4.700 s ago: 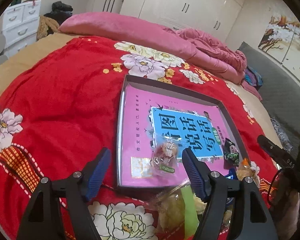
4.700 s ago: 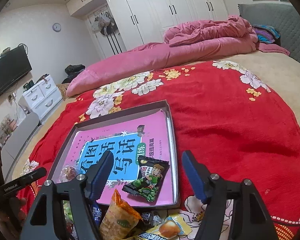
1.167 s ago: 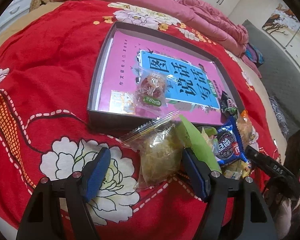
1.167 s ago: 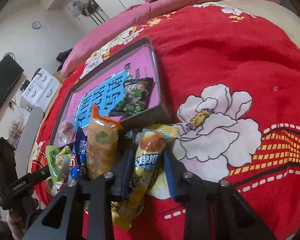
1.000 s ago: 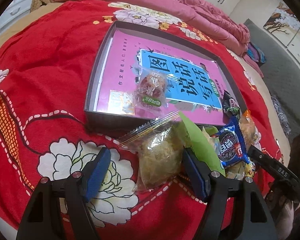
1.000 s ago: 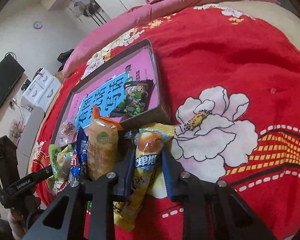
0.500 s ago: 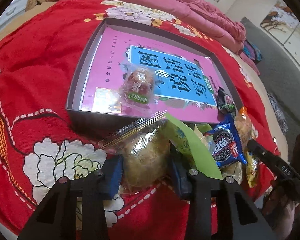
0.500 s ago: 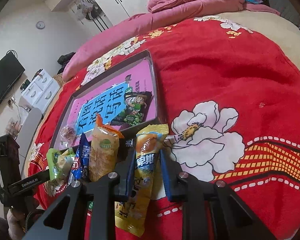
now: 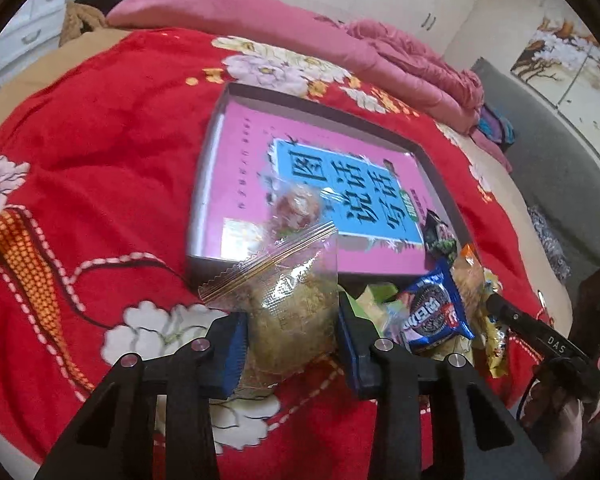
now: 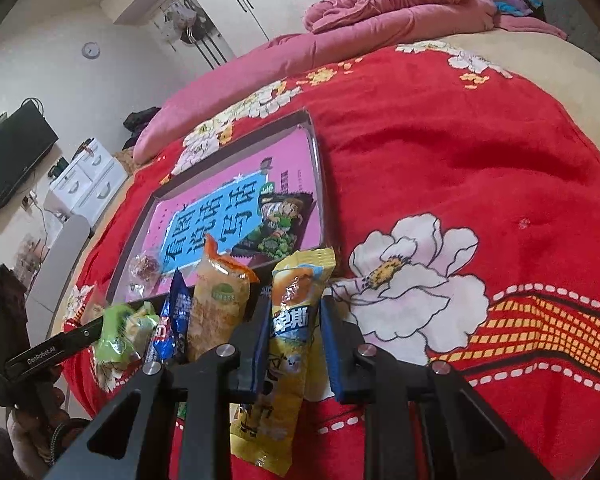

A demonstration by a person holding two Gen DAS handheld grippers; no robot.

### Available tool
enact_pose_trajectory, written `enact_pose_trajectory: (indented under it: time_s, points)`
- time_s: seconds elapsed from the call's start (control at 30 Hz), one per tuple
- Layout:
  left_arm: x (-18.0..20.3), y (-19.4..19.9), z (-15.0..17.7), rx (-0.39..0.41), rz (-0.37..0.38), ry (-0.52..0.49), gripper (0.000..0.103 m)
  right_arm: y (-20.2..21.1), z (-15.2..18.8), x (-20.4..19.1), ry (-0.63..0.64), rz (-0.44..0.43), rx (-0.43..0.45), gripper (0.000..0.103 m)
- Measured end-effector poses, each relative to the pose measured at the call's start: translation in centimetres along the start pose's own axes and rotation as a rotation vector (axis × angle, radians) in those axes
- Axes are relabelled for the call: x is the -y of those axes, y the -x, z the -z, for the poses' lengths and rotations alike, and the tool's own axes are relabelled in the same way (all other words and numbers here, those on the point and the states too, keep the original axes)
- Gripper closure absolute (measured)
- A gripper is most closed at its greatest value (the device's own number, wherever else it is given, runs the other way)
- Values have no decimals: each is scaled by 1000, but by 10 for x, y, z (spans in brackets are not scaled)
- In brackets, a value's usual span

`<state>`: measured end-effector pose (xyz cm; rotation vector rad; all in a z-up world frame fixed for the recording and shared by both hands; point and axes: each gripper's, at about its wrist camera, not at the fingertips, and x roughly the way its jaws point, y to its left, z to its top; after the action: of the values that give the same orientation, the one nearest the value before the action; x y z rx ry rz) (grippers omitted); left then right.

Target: Organize snacks

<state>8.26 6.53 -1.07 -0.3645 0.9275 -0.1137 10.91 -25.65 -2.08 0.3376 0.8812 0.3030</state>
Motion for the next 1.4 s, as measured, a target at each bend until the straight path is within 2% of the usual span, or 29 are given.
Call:
enact_pose_trajectory:
  time_s: [0.47,0.63,1.4]
  points:
    - [-17,22,-14,114,-18,35,62,13,-12,-4,17,-9,86,78]
    - [-17,22,-17,120,-15,36,62,13,-17,-7,22,-18,103,78]
    - [-2,11,-28,167,-88,-38,62,12,-35,-22,68,-13,158,78]
